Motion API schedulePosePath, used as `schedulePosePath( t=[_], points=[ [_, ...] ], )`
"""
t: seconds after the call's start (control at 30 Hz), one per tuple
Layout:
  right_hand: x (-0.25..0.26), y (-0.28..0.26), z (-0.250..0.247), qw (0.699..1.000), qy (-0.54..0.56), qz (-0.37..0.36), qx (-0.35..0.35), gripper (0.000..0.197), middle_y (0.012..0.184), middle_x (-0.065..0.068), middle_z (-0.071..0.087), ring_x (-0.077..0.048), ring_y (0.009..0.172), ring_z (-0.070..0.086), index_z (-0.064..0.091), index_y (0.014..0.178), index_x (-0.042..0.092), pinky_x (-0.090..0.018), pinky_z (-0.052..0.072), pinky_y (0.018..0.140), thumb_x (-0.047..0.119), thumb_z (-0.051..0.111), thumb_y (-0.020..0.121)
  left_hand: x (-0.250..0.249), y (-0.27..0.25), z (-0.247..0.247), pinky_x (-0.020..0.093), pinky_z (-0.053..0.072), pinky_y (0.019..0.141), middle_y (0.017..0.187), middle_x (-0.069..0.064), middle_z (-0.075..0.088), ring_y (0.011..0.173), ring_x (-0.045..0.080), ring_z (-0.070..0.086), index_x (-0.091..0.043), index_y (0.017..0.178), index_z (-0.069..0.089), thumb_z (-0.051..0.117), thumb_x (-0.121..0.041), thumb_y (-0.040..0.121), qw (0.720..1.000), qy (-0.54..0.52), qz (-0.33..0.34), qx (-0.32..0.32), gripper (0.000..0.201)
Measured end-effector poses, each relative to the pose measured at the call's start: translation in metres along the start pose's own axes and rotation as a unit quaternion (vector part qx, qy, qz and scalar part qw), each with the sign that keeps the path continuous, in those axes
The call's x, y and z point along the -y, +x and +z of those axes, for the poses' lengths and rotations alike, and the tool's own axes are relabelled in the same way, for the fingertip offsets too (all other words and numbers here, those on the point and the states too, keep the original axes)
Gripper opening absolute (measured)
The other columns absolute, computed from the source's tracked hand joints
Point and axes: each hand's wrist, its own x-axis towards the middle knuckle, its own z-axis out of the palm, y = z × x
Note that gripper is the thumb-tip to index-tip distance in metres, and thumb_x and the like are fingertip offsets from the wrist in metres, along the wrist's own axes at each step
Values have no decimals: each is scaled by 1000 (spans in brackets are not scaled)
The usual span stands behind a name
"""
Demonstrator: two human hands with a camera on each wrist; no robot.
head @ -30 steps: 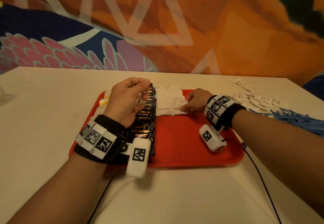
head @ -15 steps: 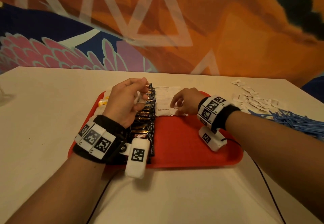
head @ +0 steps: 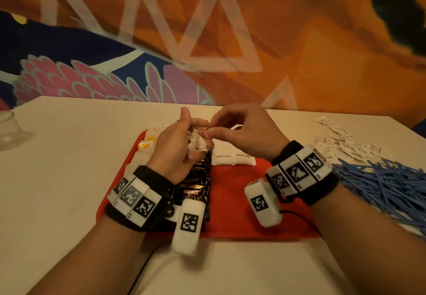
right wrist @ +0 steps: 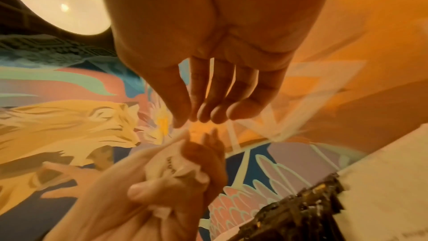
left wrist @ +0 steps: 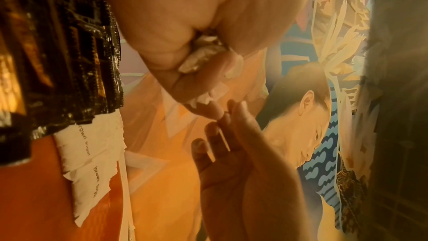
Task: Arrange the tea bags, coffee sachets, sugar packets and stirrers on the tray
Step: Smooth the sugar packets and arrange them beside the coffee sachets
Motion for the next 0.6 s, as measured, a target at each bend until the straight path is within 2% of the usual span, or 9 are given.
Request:
schedulePosePath(
  t=[0.07, 0.17, 0.2, 0.3, 0.4, 0.47, 0.53, 0.6],
  points=[
    [4, -2, 5, 999, -12, -32, 28, 12, 77, 4, 72, -7, 72, 66, 74, 88, 16, -15, 47, 66, 15, 81, 78, 2, 0, 0, 18, 30, 37, 75, 8, 66, 55, 12, 53, -6, 102, 62, 35, -51, 104, 1000, 13, 6, -12, 52],
    [0, -1, 11, 991, -78, -96, 43, 24, 86, 8, 66, -2, 76, 58, 74, 99, 21, -9, 40, 65, 14, 81, 77, 4, 1, 0, 21, 27, 40, 89, 13, 68, 59, 15, 52, -7, 105, 64, 35, -54, 103, 1000, 10, 6, -11, 55],
    [-2, 0, 14, 990, -89, -106, 42, 22, 86, 7, 64, -1, 75, 56, 75, 97, 22, -8, 39, 65, 16, 82, 77, 3, 1, 0, 21, 27, 40, 91, 13, 68, 59, 15, 51, -8, 102, 63, 34, -54, 103, 1000, 11, 5, -4, 55],
    [-7, 1, 17, 990, -90, -103, 30, 8, 88, 7, 63, -4, 76, 54, 75, 82, 22, -9, 37, 66, 19, 81, 78, 2, -1, 1, 20, 29, 37, 83, 9, 69, 54, 15, 51, -12, 94, 62, 34, -55, 101, 1000, 4, -2, 21, 52],
    [-10, 2, 17, 992, -65, -105, 9, 7, 92, 5, 66, -11, 82, 59, 71, 80, 21, -16, 45, 68, 17, 76, 81, 2, -1, -2, 19, 31, 34, 81, 7, 67, 55, 16, 56, -15, 89, 65, 39, -53, 101, 999, 4, -2, 40, 48],
    [-10, 3, 14, 997, -20, -74, -7, 8, 89, 5, 69, -12, 83, 64, 66, 82, 19, -25, 51, 69, 14, 72, 84, 2, 1, -5, 19, 31, 33, 78, 8, 63, 55, 16, 58, -13, 97, 66, 44, -48, 102, 999, 17, -2, 44, 42],
    [-10, 4, 12, 999, 3, -49, -18, 7, 83, 4, 71, -10, 81, 66, 64, 85, 14, -26, 53, 69, 11, 70, 88, 2, 3, -6, 19, 29, 33, 76, 9, 63, 55, 15, 58, -10, 103, 66, 48, -49, 100, 999, 32, 3, 38, 43],
    [-11, 5, 10, 999, -5, -47, -16, 6, 80, 4, 72, -9, 78, 68, 64, 87, 13, -29, 54, 71, 11, 70, 89, 2, 3, -7, 19, 27, 34, 73, 8, 63, 53, 14, 55, -11, 93, 68, 51, -57, 93, 998, 40, 15, 48, 49]
  ],
)
